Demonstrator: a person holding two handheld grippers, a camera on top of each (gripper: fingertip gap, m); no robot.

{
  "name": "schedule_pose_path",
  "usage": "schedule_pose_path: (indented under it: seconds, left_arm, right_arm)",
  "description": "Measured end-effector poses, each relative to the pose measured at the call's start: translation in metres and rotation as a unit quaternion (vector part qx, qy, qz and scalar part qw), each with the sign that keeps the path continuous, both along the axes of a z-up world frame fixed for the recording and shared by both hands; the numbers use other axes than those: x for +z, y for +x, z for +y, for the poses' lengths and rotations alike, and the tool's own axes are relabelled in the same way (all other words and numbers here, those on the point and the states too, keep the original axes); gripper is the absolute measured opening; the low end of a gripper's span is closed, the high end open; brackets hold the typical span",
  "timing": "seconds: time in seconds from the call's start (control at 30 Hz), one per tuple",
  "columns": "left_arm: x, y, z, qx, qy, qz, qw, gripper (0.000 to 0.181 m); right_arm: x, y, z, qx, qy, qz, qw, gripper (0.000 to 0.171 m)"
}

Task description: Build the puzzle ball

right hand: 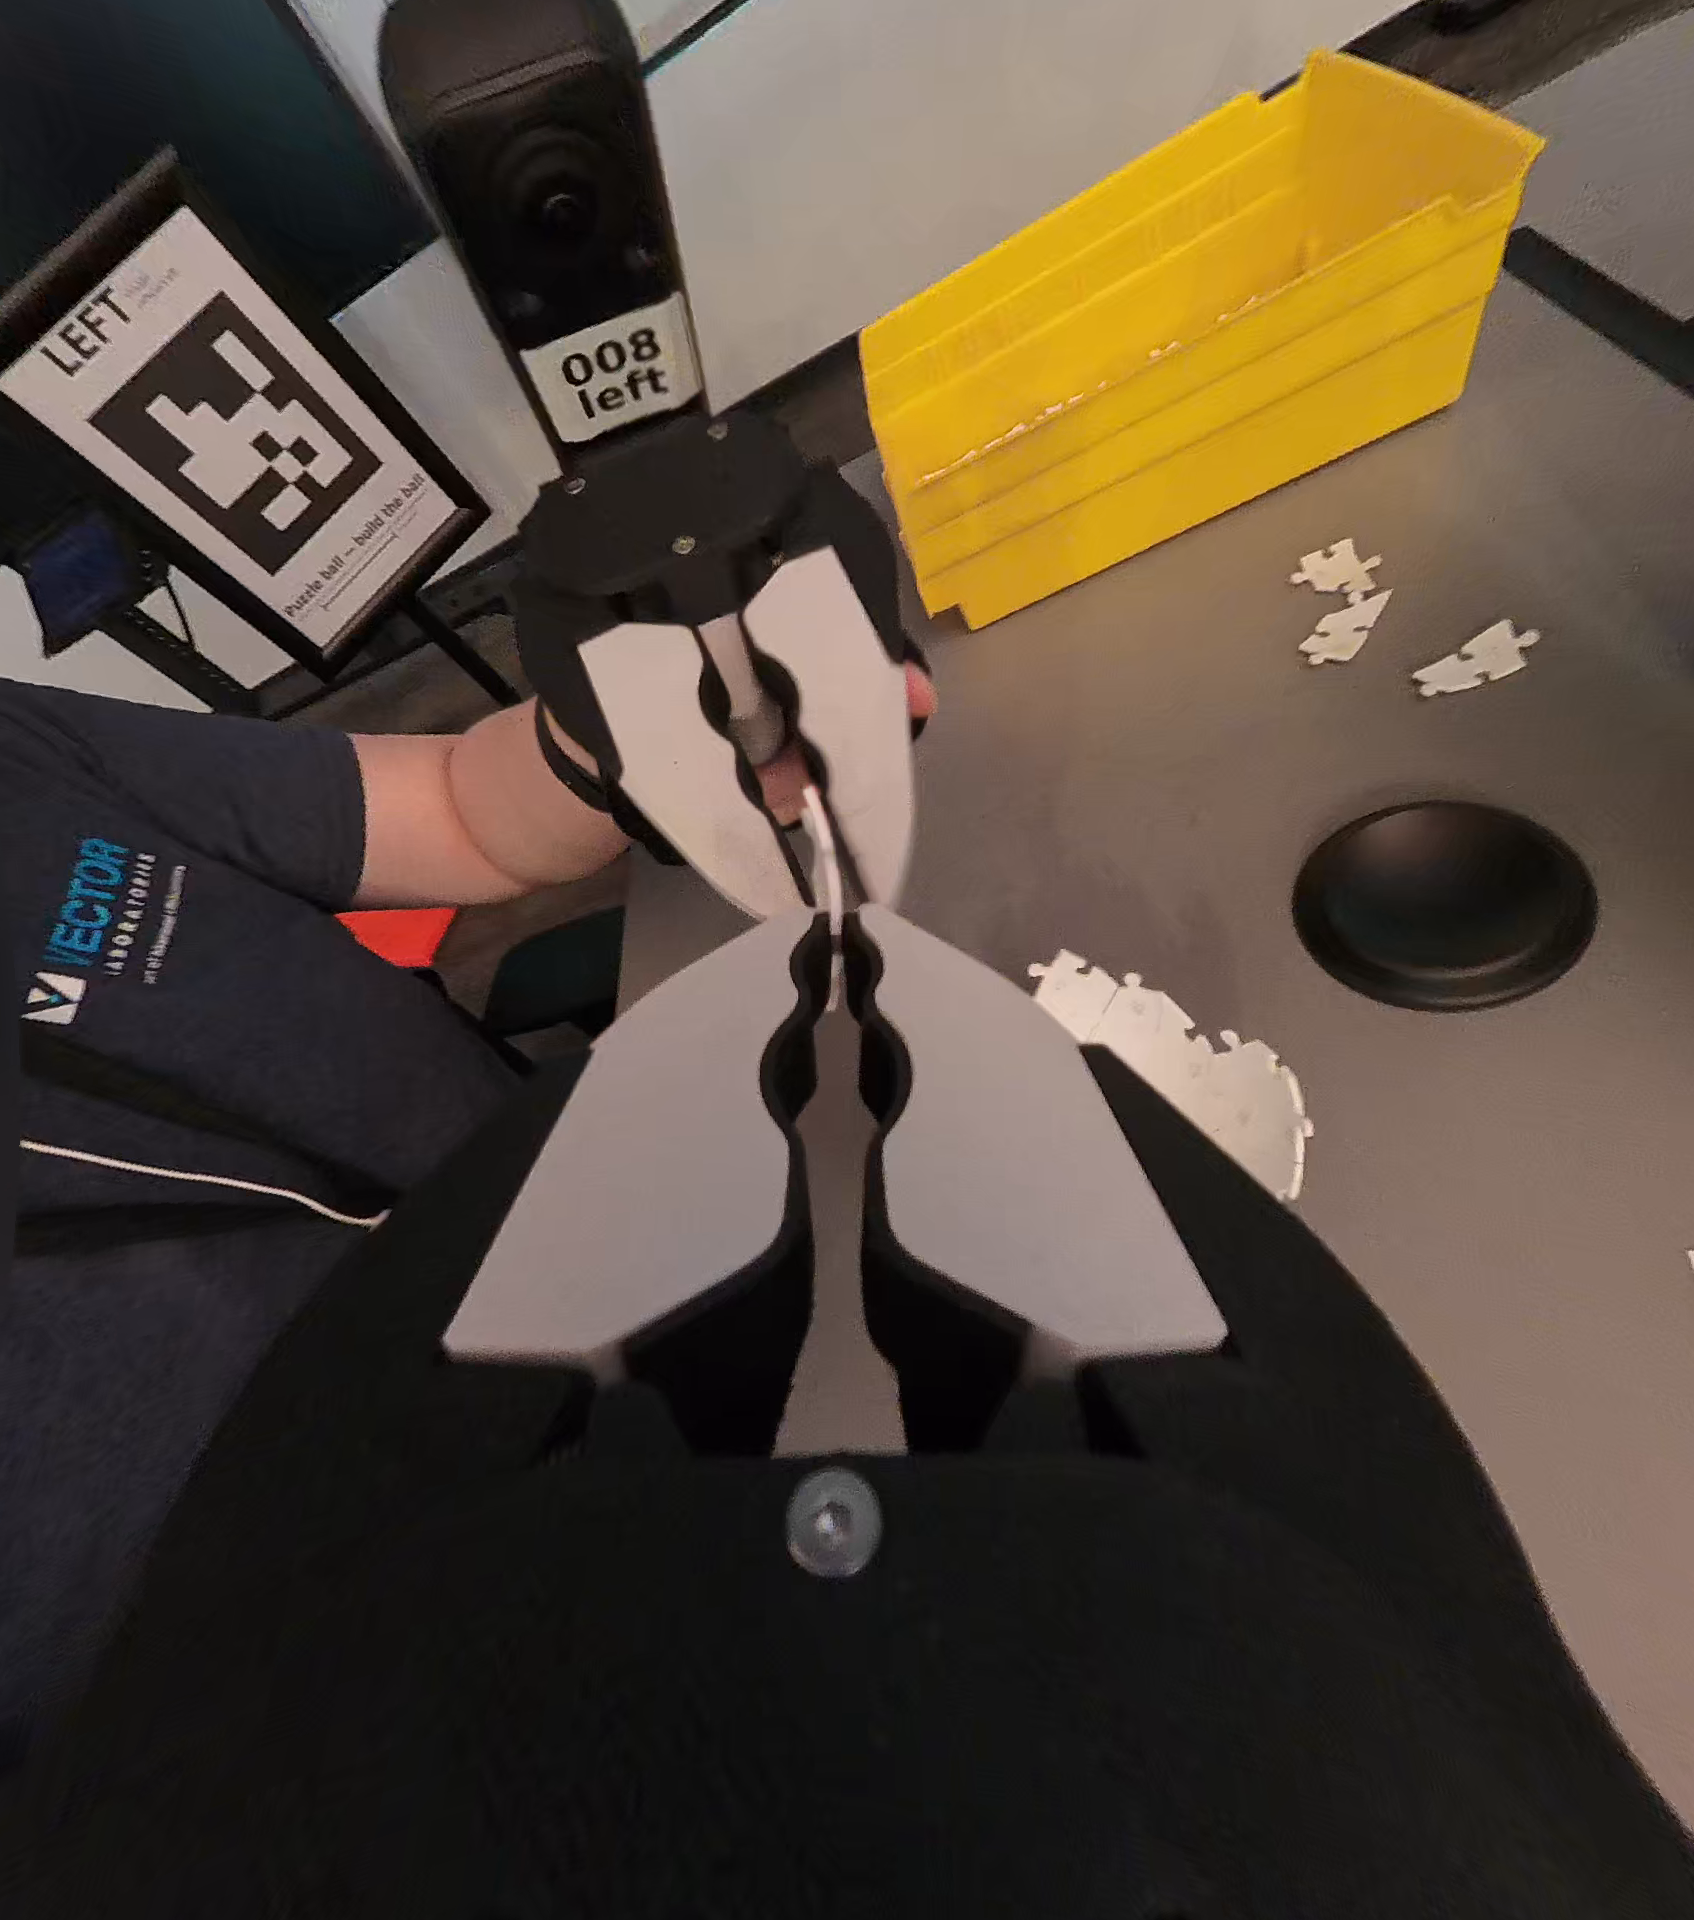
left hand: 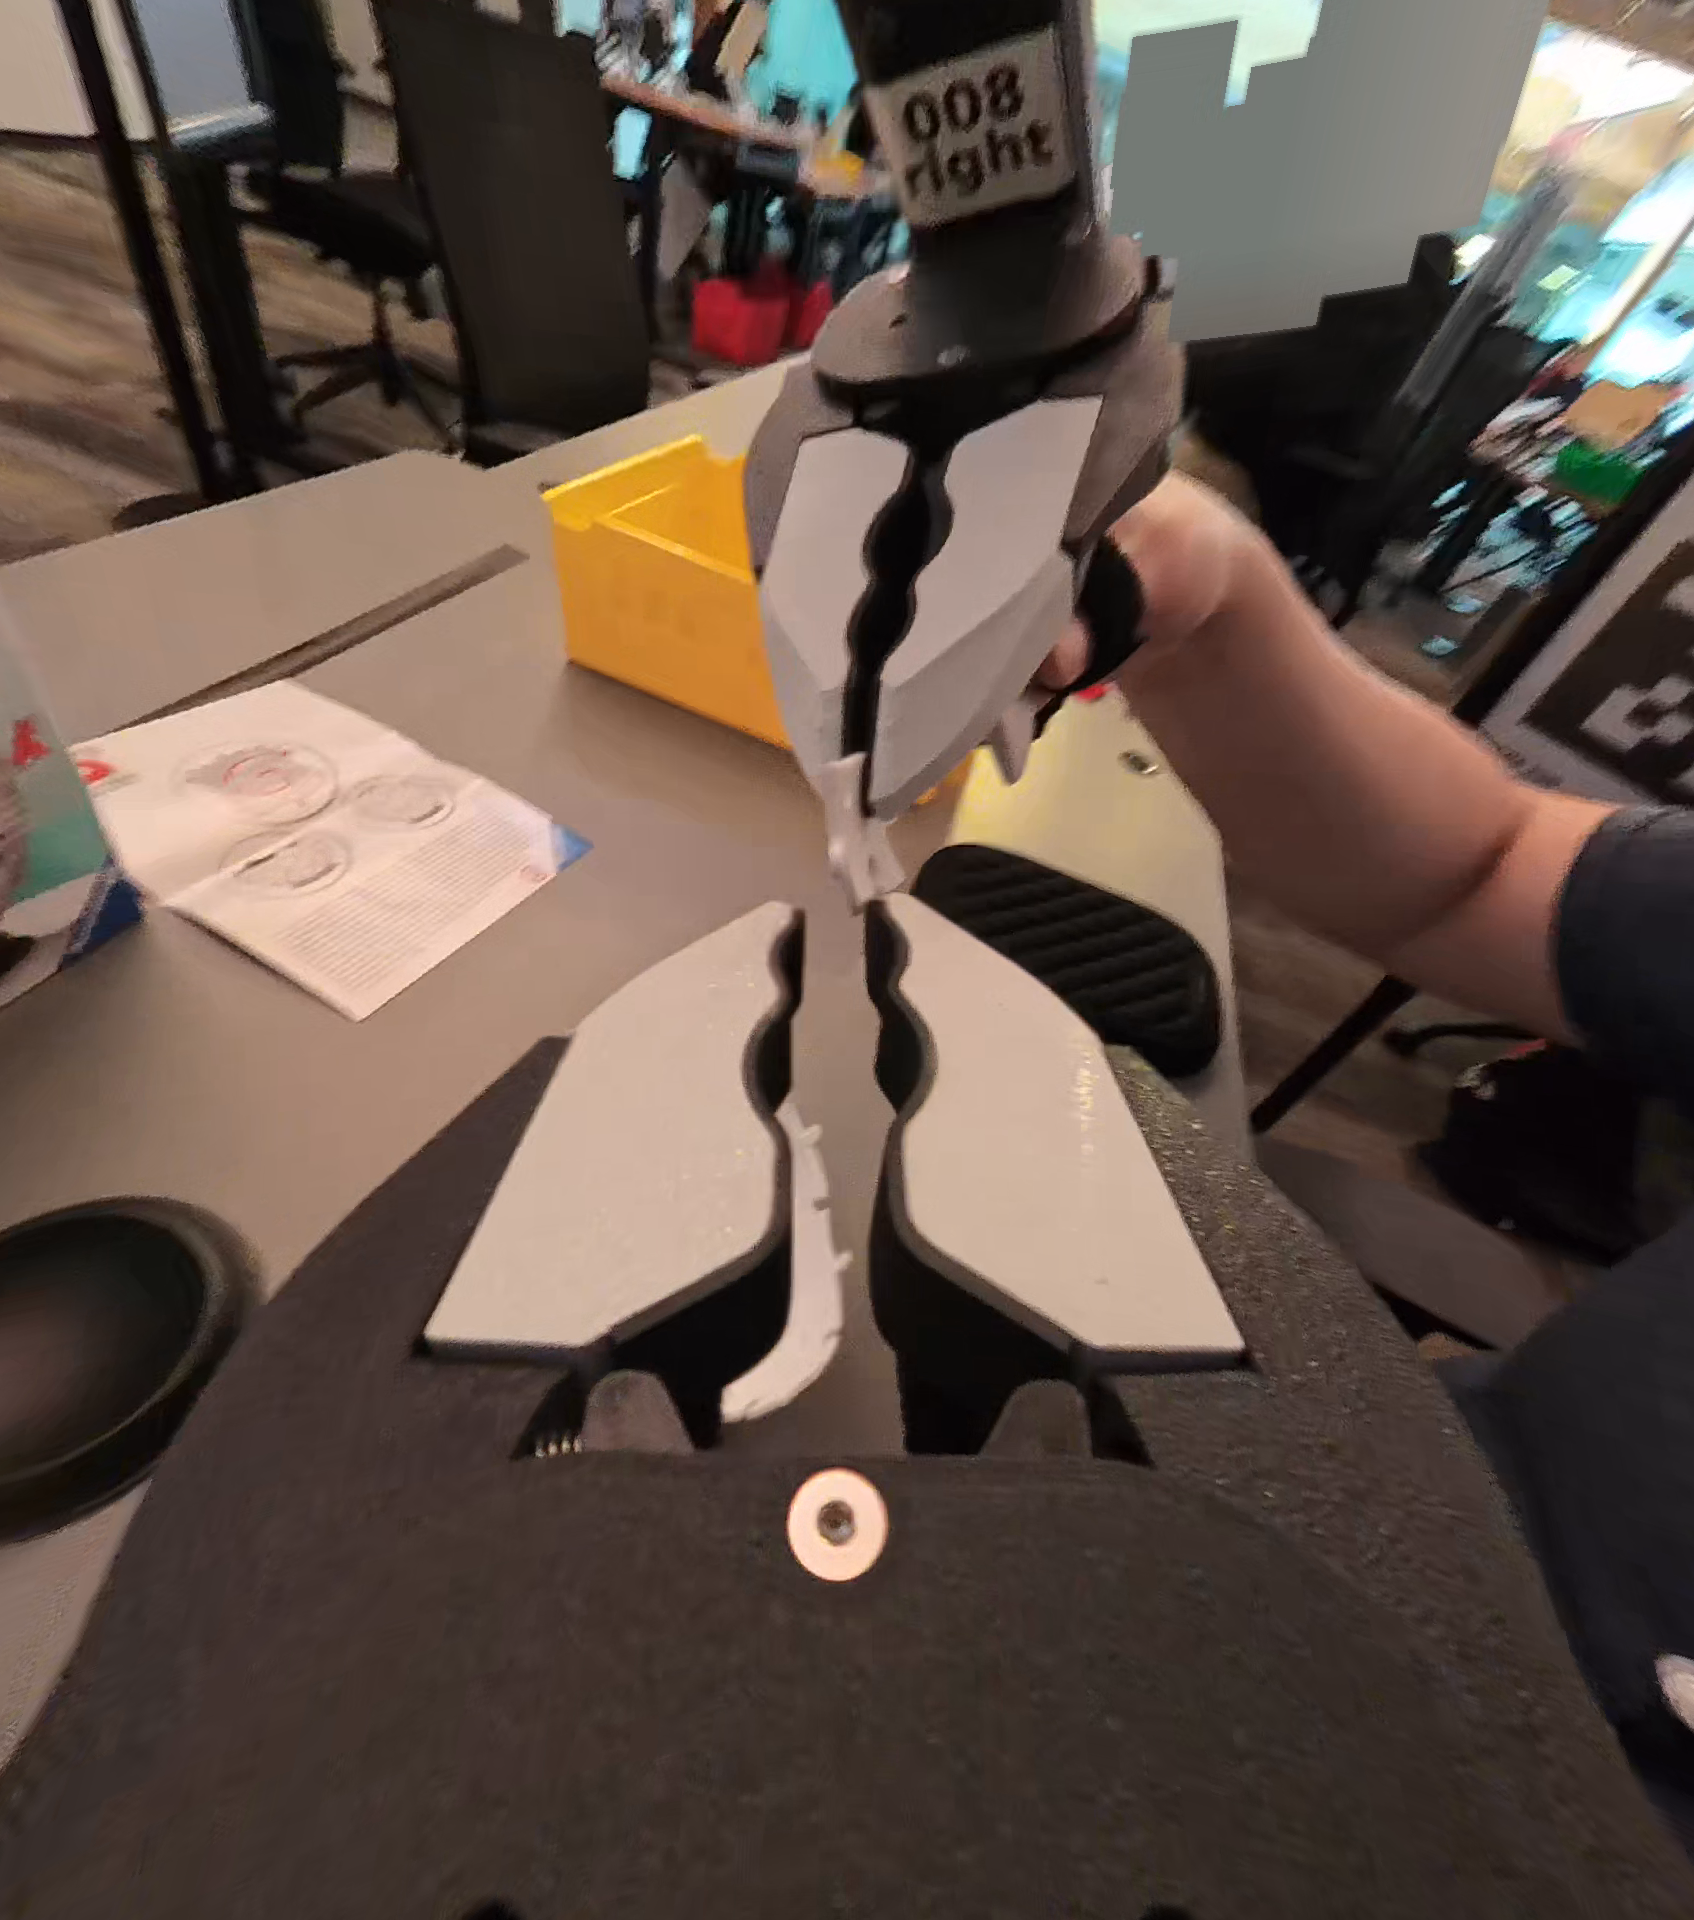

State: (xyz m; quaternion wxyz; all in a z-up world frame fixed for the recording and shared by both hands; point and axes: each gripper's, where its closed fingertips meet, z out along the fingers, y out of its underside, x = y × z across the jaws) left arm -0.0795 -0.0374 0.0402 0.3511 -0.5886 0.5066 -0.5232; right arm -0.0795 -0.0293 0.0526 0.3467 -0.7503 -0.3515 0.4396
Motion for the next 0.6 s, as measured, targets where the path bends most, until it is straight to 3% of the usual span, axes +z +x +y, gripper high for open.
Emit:
schedule_pose_path:
  seconds: [0.03, 0.13, 0.23, 0.3, 0.4, 0.5, 0.6]
  left_arm:
    - [0.002, 0.001, -0.004, -0.016, -0.016, -0.010, 1.000, 0.002]
    - [0.002, 0.001, -0.006, -0.038, -0.049, -0.023, 0.998, 0.001]
    - [0.007, -0.001, -0.003, -0.037, -0.068, -0.038, 0.996, 0.014]
    - [0.009, -0.003, 0.000, -0.031, -0.063, -0.045, 0.997, 0.002]
    - [0.011, -0.005, 0.004, -0.026, -0.067, -0.046, 0.996, 0.002]
    - [0.012, -0.009, 0.006, -0.023, -0.077, -0.040, 0.996, 0.002]
    - [0.009, -0.011, 0.006, -0.021, -0.079, -0.025, 0.996, 0.002]
  right_arm:
    - [0.002, 0.000, 0.001, -0.003, 0.009, 0.000, 1.000, 0.003]
    - [0.002, 0.001, -0.001, 0.002, 0.009, -0.001, 1.000, 0.003]
    - [-0.005, -0.001, -0.002, 0.001, 0.018, -0.029, 0.999, 0.003]
    - [-0.006, -0.005, -0.003, 0.005, 0.017, -0.023, 1.000, 0.003]
    - [-0.002, -0.007, 0.000, 0.005, 0.005, 0.001, 1.000, 0.004]
    - [0.005, -0.003, 0.005, -0.006, 0.000, -0.003, 1.000, 0.024]
    - [0.019, 0.008, 0.014, -0.022, 0.054, -0.042, 0.997, 0.016]
